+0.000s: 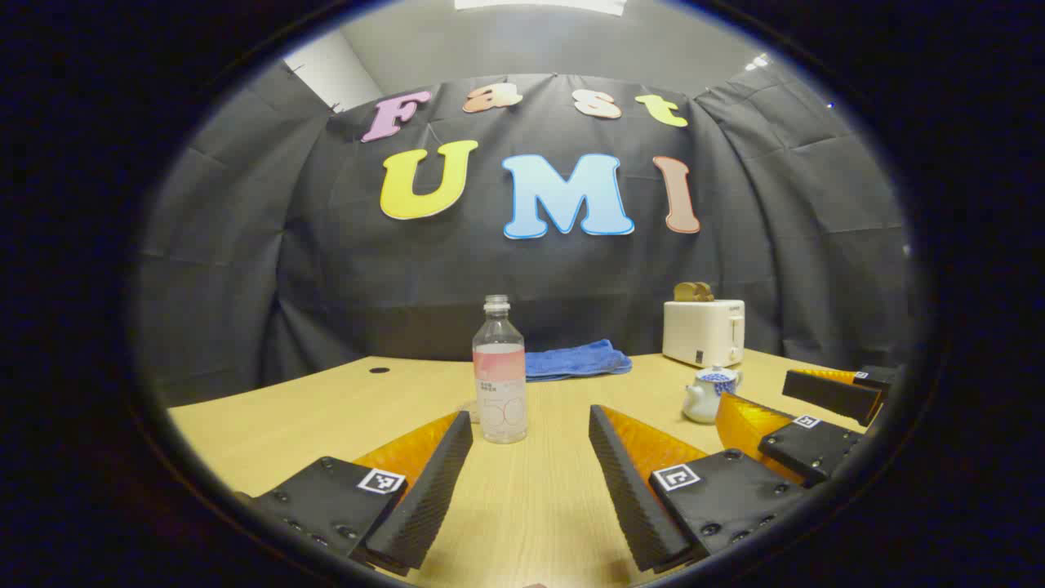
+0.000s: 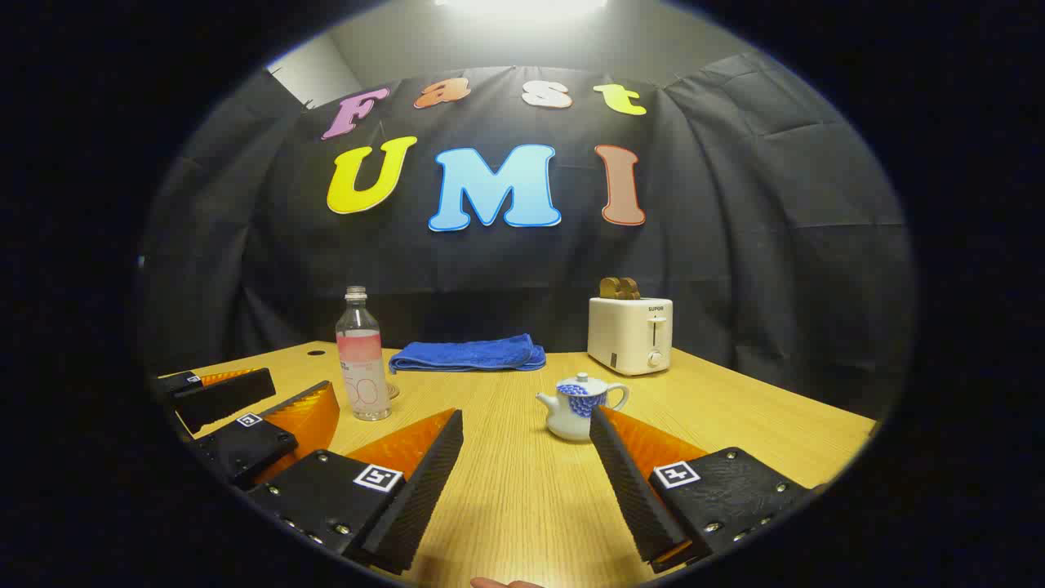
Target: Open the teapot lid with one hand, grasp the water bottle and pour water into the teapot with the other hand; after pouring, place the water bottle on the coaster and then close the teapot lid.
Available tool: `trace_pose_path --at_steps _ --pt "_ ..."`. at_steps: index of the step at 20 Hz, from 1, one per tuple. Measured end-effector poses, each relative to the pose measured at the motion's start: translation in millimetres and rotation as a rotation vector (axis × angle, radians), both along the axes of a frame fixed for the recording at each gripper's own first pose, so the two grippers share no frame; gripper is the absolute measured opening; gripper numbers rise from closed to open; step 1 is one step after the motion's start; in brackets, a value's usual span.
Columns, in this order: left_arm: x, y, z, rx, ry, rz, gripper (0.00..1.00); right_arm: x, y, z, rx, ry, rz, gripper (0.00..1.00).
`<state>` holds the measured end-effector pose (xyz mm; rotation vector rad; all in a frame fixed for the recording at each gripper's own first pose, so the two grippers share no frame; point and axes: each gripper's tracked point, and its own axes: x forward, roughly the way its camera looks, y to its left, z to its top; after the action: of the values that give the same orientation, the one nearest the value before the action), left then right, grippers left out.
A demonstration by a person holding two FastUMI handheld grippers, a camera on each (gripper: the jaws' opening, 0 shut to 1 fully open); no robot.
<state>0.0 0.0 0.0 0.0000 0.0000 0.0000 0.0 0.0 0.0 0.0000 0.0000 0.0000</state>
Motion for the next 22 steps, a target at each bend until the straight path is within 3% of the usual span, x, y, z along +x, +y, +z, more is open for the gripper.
trace_pose_path --at_steps 4,17,22 --pt "-0.4 -9.4 0.1 -0.001 -0.001 -0.053 1.00 -0.9 2.5 1.0 0.000 -0.002 0.013 0.96" --pt "2.6 -5.6 1.9 0.000 0.000 -0.028 1.00 0.1 6.7 1.1 0.002 -0.002 0.040 0.96" --pt "3.1 -16.6 3.3 -0.002 -0.001 -0.088 1.00 6.1 5.5 1.3 -0.008 -0.004 0.051 0.96"
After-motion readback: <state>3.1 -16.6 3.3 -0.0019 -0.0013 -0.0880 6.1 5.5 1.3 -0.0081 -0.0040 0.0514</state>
